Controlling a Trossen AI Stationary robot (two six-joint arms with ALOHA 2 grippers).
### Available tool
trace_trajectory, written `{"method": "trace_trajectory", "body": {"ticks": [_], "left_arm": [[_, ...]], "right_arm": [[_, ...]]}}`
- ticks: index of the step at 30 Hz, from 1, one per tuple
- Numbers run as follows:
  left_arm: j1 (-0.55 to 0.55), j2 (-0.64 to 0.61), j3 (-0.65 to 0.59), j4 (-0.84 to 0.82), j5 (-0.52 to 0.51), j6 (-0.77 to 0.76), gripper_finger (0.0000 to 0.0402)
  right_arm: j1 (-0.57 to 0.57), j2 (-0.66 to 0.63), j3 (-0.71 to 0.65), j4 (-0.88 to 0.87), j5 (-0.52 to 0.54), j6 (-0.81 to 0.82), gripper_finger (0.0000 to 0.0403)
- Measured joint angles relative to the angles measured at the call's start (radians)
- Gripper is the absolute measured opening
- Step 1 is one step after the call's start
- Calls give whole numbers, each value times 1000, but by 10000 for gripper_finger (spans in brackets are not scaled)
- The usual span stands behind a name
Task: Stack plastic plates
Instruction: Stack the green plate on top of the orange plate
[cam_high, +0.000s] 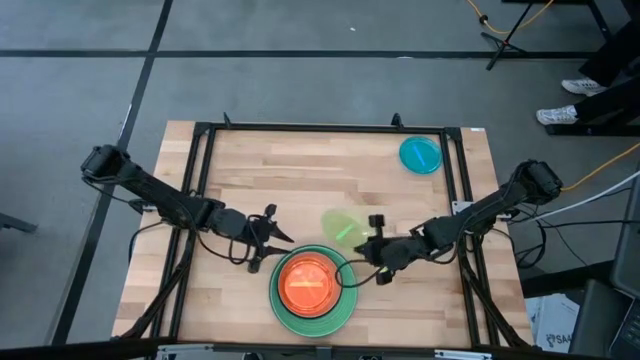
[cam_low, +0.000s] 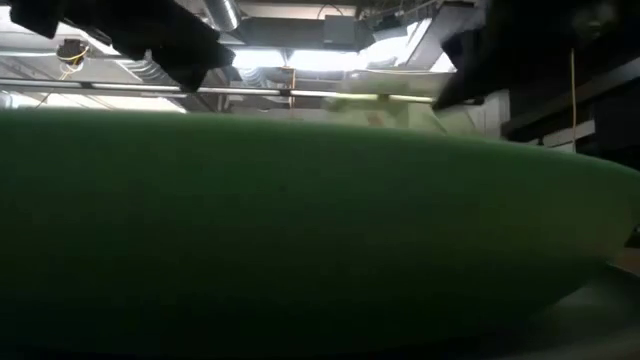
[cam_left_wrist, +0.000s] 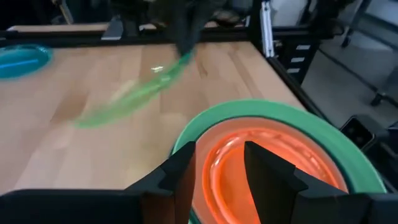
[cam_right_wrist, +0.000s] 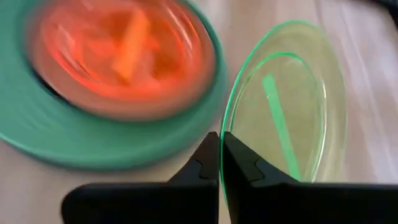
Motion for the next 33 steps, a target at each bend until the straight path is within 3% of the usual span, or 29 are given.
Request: {"method": "trace_trajectory", "body": {"ticks": [4,13,23,33], "left_arm": [[-17,-58,0,-54,-45,-30,130],[-45,-108,-1,-86,-60,-31,130],[-58,-108,-1,-88,-75,-40,130],[-69,-107,-1,-87,-76,-66,130]], "right_arm": [[21,48,38,115,-81,-103,1],[68,248,232,121,-158,-253,0],[64,420,378,117,-282,-280,1],[48,438,380,117,-297,-262,1]]}}
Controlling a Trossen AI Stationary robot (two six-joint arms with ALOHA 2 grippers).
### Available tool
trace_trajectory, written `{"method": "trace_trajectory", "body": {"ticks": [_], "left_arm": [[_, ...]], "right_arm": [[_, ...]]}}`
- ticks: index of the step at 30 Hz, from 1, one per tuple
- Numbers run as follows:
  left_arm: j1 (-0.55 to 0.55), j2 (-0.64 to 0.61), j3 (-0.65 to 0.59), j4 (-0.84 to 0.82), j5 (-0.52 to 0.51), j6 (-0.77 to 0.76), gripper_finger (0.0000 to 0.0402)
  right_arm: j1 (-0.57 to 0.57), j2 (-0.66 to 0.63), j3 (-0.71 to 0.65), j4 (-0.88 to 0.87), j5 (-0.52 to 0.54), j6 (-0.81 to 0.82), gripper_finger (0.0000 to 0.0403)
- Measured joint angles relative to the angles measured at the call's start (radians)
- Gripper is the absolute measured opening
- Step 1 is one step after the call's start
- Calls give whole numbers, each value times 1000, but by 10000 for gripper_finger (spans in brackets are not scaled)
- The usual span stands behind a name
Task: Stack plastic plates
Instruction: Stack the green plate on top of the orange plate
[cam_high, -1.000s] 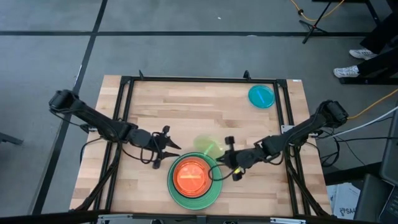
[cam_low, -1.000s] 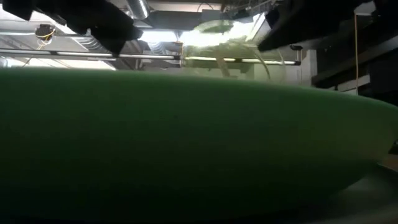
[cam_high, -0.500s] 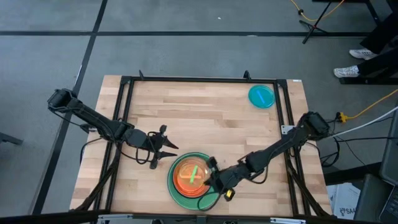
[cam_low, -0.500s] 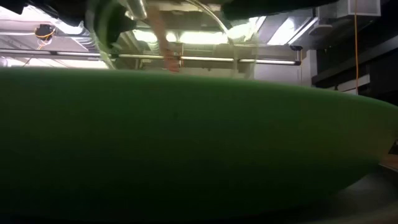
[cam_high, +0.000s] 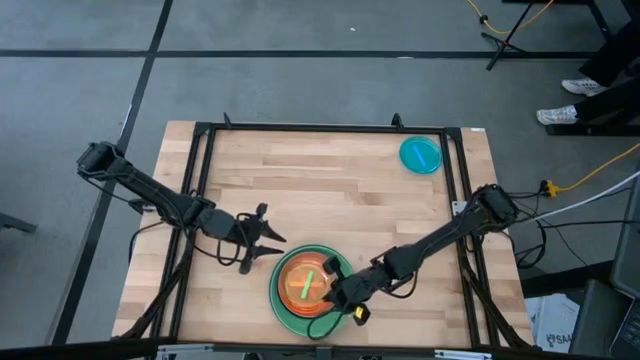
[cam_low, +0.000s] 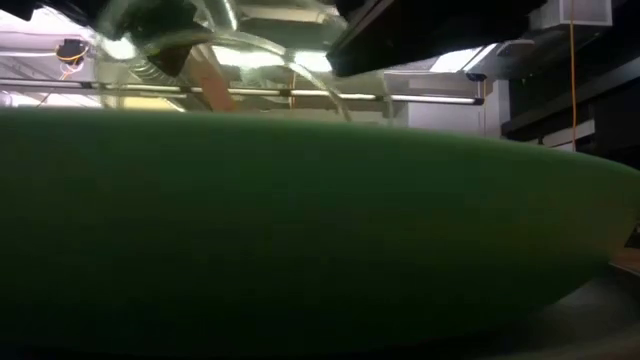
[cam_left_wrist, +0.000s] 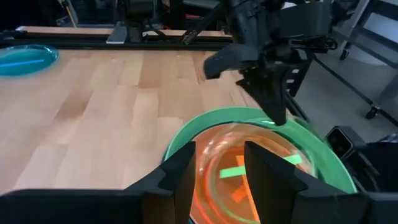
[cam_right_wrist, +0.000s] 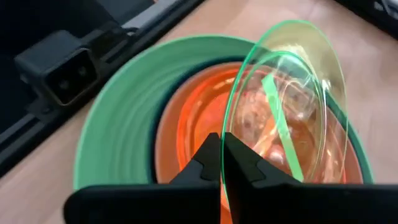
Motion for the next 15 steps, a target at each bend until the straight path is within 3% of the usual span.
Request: {"method": "trace_trajectory", "body": {"ticks": [5,15], "left_arm": [[-3,0,0,0,0,-13,130],[-3,0,0,0,0,-13,130]], "right_arm": [[-13,0,-8,1,1,67,11],[-19,0,-11,1,1,111,110]]}}
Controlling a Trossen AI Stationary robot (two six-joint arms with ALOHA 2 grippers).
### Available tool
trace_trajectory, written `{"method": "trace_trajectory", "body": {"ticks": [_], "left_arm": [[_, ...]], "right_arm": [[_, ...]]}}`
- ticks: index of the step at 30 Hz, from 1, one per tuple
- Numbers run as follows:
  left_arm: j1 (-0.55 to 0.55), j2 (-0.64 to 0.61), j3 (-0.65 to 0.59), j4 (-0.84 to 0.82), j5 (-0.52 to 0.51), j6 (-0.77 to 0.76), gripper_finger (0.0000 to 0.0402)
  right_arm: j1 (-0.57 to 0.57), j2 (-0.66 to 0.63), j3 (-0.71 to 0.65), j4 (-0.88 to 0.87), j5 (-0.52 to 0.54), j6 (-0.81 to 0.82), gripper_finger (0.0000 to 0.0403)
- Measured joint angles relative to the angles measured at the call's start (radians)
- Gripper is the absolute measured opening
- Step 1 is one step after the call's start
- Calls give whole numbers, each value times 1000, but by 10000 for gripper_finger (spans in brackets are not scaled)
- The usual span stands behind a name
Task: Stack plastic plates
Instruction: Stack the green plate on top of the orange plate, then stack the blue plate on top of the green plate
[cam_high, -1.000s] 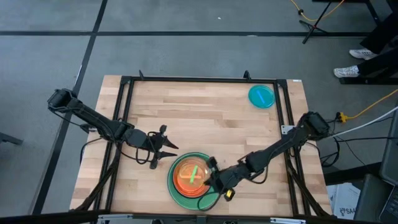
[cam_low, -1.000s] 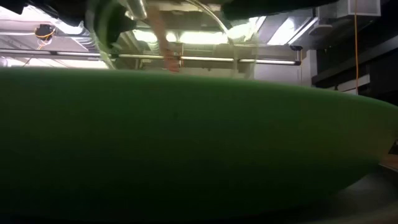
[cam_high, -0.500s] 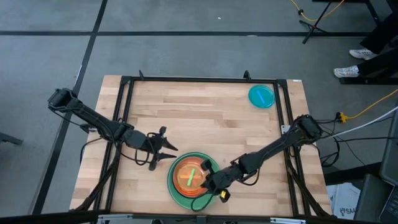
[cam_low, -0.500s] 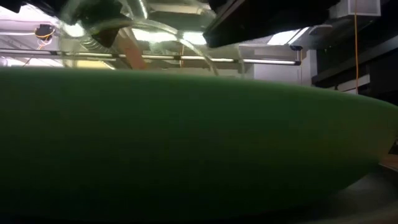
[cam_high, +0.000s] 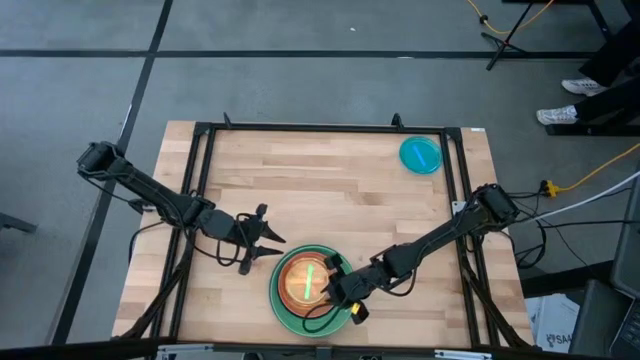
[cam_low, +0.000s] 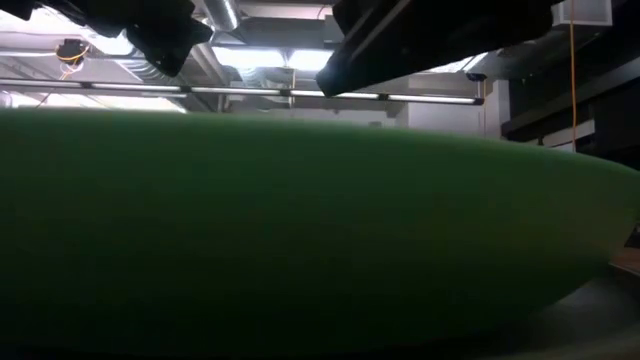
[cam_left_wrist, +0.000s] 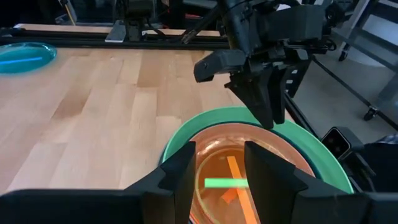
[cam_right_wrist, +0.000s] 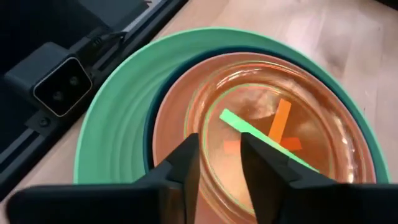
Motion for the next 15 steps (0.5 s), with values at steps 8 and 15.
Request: {"method": "trace_trajectory", "body": {"ticks": [8,15], "left_arm": [[0,0,0,0,0,0,130],[2,0,-1,2,-5,0,130]], "right_arm": [[-15,-57,0,-156,21,9,127],[-34,-196,2,-369,174,52,114]]}}
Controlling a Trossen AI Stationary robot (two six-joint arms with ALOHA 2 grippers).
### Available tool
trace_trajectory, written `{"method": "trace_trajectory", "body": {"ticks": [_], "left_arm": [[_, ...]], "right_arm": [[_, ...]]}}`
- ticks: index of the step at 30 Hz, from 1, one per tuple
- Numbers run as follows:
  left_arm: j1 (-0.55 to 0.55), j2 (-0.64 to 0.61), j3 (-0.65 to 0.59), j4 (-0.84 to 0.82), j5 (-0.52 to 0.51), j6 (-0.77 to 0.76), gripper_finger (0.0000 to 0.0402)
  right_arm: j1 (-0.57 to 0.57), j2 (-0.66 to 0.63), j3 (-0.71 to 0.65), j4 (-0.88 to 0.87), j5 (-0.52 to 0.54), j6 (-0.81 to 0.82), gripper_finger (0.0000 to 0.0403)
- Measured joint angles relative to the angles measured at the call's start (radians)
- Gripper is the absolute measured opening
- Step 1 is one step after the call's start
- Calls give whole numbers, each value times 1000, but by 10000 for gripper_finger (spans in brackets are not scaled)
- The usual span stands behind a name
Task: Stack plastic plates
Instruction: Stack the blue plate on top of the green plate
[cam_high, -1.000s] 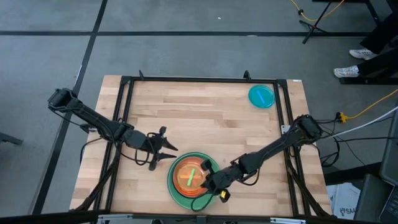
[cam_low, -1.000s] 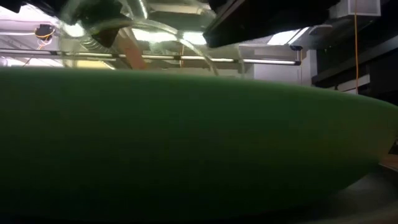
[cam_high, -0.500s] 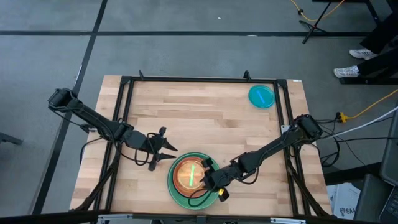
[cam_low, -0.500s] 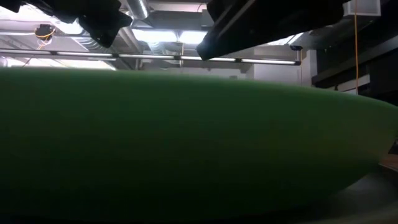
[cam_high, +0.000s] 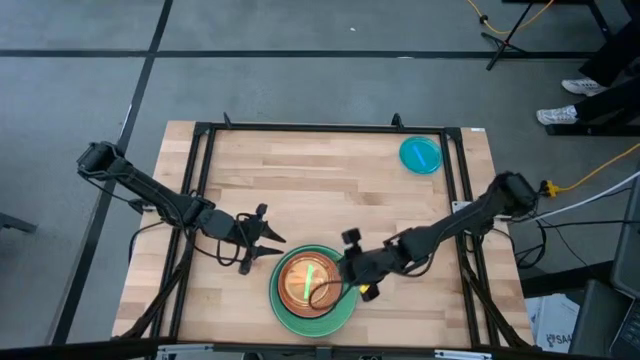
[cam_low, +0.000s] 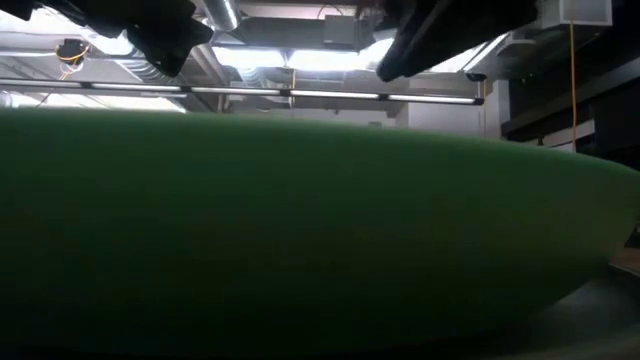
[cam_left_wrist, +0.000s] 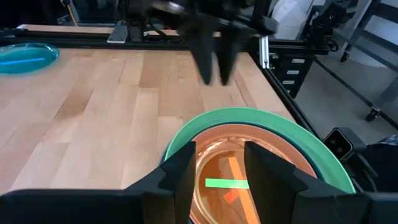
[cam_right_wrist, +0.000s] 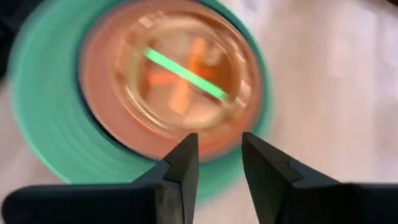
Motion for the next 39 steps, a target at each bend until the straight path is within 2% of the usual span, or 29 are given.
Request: {"method": "trace_trajectory", "body": {"ticks": [4,8,13,25,34,39], "left_arm": [[0,0,0,0,-3,1,130],[0,0,0,0,-3,4,130],[0,0,0,0,-4,30,130],[0,0,0,3,-64,57,130],[0,0,0,2,-91,83,130],[0,0,0,2,-106,83,130]], "right_arm": [[-32,-41,0,-112,24,21,110],[-84,-64,-7,-192,-7,53,110],[-171,-132,-113,-153,-68,51,110],[-462,-358,-403,-95,-38,82,110],[-694,-377,-508,-93,18,87,110],[-805,-377,-535,-76,40,145,117]]}}
